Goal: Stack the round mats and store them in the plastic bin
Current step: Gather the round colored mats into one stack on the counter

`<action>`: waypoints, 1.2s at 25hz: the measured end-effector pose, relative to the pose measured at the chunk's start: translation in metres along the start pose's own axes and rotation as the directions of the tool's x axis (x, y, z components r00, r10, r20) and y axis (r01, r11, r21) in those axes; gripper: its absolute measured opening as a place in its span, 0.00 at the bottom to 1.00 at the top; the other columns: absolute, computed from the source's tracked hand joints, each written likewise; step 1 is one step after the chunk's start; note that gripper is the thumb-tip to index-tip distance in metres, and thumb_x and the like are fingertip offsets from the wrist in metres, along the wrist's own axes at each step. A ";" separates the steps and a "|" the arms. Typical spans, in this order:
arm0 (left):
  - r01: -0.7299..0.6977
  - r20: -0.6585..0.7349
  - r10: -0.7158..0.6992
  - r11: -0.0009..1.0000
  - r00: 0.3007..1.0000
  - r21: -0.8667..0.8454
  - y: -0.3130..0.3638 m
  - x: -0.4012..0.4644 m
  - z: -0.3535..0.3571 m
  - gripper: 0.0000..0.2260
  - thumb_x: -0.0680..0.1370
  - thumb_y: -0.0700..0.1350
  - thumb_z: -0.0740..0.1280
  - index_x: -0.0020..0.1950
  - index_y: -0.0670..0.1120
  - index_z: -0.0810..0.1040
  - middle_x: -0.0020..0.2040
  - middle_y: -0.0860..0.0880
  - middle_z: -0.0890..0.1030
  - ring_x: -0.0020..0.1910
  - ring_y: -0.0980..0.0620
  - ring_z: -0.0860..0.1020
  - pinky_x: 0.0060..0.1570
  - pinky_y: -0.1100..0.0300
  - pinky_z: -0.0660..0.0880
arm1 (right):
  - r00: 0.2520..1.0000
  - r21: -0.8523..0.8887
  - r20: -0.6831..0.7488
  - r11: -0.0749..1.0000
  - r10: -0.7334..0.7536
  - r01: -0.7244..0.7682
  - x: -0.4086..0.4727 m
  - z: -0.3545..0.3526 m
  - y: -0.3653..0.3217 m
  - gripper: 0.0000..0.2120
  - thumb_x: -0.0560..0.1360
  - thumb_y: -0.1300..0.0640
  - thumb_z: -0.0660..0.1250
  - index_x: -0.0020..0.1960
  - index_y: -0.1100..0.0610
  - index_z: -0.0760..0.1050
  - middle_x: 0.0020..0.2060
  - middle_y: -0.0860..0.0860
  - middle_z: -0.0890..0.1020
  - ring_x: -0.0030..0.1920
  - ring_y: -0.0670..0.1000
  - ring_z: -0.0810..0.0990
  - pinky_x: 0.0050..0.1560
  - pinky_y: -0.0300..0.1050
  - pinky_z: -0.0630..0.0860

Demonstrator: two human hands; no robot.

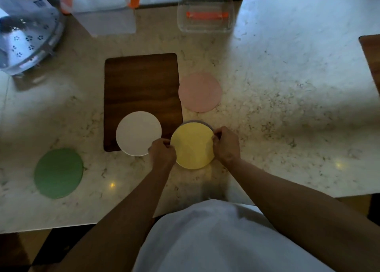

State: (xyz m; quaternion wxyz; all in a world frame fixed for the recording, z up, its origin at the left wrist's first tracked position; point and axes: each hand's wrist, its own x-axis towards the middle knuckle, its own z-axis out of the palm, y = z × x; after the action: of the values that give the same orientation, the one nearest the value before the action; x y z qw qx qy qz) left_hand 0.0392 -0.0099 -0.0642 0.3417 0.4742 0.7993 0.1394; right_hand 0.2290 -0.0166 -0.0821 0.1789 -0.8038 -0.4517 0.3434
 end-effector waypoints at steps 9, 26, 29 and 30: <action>0.002 0.001 -0.002 0.999 1.000 -0.033 0.003 0.005 0.003 0.09 0.72 0.38 0.70 0.51 0.40 0.84 0.48 0.41 0.86 0.47 0.42 0.82 0.51 0.54 0.74 | 1.000 -0.067 -0.015 0.998 0.014 -0.015 0.009 0.002 -0.008 0.09 0.78 0.61 0.62 0.56 0.56 0.77 0.55 0.54 0.79 0.53 0.53 0.78 0.53 0.46 0.74; 0.018 -0.023 -0.015 0.994 1.000 0.110 0.015 0.008 0.005 0.05 0.71 0.39 0.70 0.39 0.39 0.84 0.37 0.40 0.84 0.38 0.40 0.81 0.36 0.56 0.69 | 0.997 -0.223 0.003 0.972 0.075 -0.073 0.011 -0.001 -0.013 0.13 0.77 0.54 0.62 0.54 0.57 0.81 0.51 0.55 0.82 0.50 0.55 0.80 0.53 0.50 0.78; 0.051 -0.027 -0.047 0.991 0.999 0.127 0.015 0.010 0.007 0.05 0.72 0.40 0.70 0.40 0.40 0.84 0.39 0.41 0.84 0.40 0.40 0.81 0.37 0.56 0.70 | 0.993 -0.273 -0.016 0.955 0.119 -0.119 0.007 -0.001 -0.017 0.15 0.78 0.52 0.61 0.53 0.59 0.82 0.50 0.57 0.83 0.50 0.57 0.82 0.52 0.52 0.80; 0.056 -0.025 -0.053 0.989 0.998 0.138 0.015 0.010 0.008 0.06 0.72 0.42 0.70 0.41 0.40 0.84 0.40 0.41 0.85 0.41 0.40 0.81 0.38 0.56 0.71 | 0.992 -0.276 -0.015 0.953 0.127 -0.126 0.005 -0.001 -0.017 0.15 0.78 0.52 0.61 0.54 0.59 0.82 0.50 0.57 0.83 0.50 0.57 0.82 0.52 0.52 0.80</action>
State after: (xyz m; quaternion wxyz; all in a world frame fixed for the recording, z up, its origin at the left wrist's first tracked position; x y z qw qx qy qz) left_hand 0.0509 0.0057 -0.0661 0.3031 0.4730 0.8235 0.0794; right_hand 0.2216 -0.0031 -0.0730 0.0421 -0.8475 -0.4431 0.2891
